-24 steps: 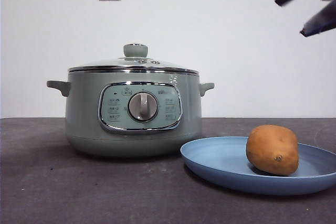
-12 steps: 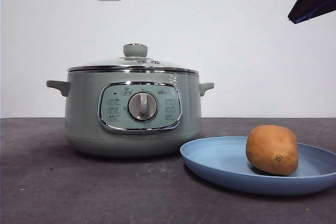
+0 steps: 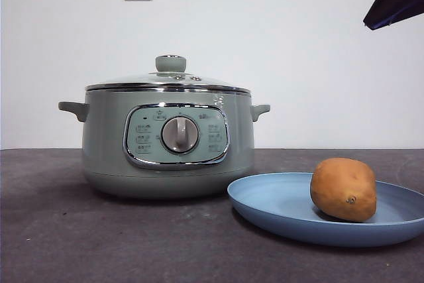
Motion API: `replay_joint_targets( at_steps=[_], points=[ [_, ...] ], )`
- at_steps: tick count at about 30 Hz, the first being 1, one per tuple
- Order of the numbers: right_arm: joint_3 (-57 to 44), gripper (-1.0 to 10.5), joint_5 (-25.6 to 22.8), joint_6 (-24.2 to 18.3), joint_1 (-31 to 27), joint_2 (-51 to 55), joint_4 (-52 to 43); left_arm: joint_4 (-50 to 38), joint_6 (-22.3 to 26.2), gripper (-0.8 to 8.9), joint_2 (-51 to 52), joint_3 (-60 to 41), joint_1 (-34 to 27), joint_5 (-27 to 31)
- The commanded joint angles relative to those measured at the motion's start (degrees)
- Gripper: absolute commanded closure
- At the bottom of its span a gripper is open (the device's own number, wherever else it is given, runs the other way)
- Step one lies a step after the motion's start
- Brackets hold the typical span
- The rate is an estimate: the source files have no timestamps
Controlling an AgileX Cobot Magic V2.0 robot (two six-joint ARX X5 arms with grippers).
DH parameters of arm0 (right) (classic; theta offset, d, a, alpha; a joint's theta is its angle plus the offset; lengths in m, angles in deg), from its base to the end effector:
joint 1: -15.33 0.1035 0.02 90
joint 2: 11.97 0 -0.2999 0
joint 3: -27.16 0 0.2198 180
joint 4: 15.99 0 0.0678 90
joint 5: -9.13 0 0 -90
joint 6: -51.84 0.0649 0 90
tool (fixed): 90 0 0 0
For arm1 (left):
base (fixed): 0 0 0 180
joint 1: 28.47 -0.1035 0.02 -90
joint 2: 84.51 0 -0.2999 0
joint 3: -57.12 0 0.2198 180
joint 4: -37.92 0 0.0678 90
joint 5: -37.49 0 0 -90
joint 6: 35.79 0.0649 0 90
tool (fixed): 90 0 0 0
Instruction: Take the potato out from the steamer,put the potato on the plate,close the lid
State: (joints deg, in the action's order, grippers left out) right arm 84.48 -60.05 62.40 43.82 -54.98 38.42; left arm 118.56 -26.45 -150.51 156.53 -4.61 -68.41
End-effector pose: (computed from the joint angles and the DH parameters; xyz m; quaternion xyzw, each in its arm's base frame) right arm 0.0874 0.0737 0.2797 0.0557 0.3767 0.3587 0.8522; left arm 0.1482 -0.0850 0.4029 0.0979 0.3729 -0.3431 0.8565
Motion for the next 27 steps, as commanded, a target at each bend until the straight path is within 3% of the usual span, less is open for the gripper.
replay_joint_targets(
  at_steps=[1, 9, 19, 27],
  points=[
    [0.37, 9.5, -0.15, 0.28, 0.07, 0.04, -0.26, -3.13, 0.66, 8.17, 1.42, 0.07, -1.79, 2.34],
    [0.37, 9.5, -0.15, 0.28, 0.07, 0.04, -0.26, -19.02, 1.29, 8.17, 13.51, -5.79, -13.88, 1.97],
    [0.37, 9.5, -0.15, 0.28, 0.07, 0.04, -0.26, -49.77, 1.25, 8.17, 38.60, -42.05, -25.73, 2.40],
    [0.37, 9.5, -0.13, 0.28, 0.07, 0.04, -0.26, -54.12, -0.44, 8.17, 52.65, -61.96, -26.56, 4.04]
  ],
)
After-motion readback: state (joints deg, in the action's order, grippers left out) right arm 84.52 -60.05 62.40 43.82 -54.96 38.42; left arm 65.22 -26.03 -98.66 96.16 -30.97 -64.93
